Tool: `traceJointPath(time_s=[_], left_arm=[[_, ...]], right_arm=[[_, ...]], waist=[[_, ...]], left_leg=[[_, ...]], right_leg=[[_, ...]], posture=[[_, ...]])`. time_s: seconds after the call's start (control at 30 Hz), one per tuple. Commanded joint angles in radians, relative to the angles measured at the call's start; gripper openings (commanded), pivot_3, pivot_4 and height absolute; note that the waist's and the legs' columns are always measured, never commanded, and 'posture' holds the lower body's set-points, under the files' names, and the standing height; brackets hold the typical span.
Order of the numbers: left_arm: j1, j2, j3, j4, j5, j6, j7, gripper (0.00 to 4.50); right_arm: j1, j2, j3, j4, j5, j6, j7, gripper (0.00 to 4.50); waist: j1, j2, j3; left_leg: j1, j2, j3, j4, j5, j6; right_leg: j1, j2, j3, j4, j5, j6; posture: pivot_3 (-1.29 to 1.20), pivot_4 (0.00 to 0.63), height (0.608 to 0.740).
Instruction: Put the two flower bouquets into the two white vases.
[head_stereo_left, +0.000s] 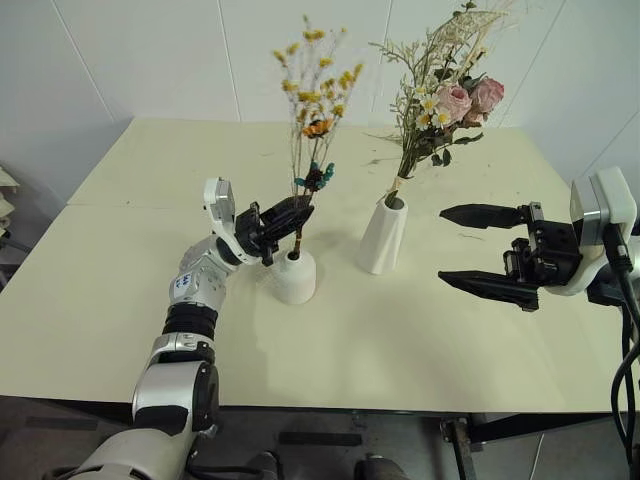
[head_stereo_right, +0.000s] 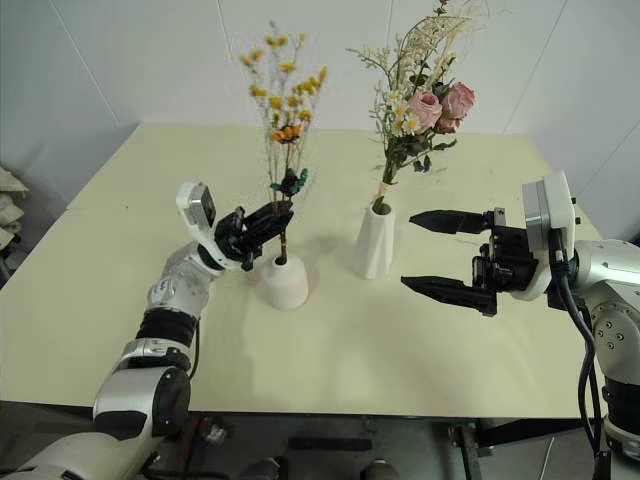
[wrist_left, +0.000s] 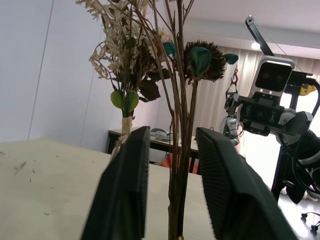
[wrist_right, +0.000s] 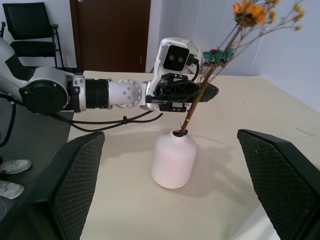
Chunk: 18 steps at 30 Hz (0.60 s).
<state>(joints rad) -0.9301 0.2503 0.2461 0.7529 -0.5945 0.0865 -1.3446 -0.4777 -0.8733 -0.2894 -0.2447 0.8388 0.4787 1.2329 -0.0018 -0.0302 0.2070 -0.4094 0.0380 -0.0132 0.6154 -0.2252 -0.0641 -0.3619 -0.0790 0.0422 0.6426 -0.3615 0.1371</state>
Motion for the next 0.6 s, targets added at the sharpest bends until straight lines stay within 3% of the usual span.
traceJointPath(time_s=[0.03,0.17,0.23,0.6], left_arm=[[0.002,0.01,0.004,-0.033,0.006,-0.01,0.004,2.85],[0.008,0.009,0.004,-0.037,0.009,-0.009,0.008,4.09],[0.009,0.008,0.004,-0.036,0.011,-0.011,0.009,4.47],[-0.011,0.018,-0.062,-0.053,0.08,-0.036,-0.018,4.47]], right_arm=[[-0.011,-0.011,-0.022,-0.011,0.0,-0.018,0.006,4.5],[-0.011,-0.01,-0.023,-0.012,-0.002,-0.018,0.006,4.5],[-0.011,-0.01,-0.022,-0.012,-0.002,-0.017,0.004,4.5],[-0.012,-0.008,-0.019,-0.013,-0.015,-0.013,-0.004,4.5]], waist=[[0.0,0.0,0.0],[0.0,0.0,0.0],[-0.001,0.0,0.0],[0.0,0.0,0.0]], left_leg=[[0.0,0.0,0.0,0.0,0.0,0.0],[0.0,0.0,0.0,0.0,0.0,0.0],[0.0,0.0,0.0,0.0,0.0,0.0],[0.0,0.0,0.0,0.0,0.0,0.0]], right_leg=[[0.0,0.0,0.0,0.0,0.0,0.0],[0.0,0.0,0.0,0.0,0.0,0.0],[0.0,0.0,0.0,0.0,0.0,0.0],[0.0,0.0,0.0,0.0,0.0,0.0]], posture=[[0.0,0.15,0.74],[0.0,0.15,0.74],[0.0,0.15,0.74],[0.0,0.15,0.74]])
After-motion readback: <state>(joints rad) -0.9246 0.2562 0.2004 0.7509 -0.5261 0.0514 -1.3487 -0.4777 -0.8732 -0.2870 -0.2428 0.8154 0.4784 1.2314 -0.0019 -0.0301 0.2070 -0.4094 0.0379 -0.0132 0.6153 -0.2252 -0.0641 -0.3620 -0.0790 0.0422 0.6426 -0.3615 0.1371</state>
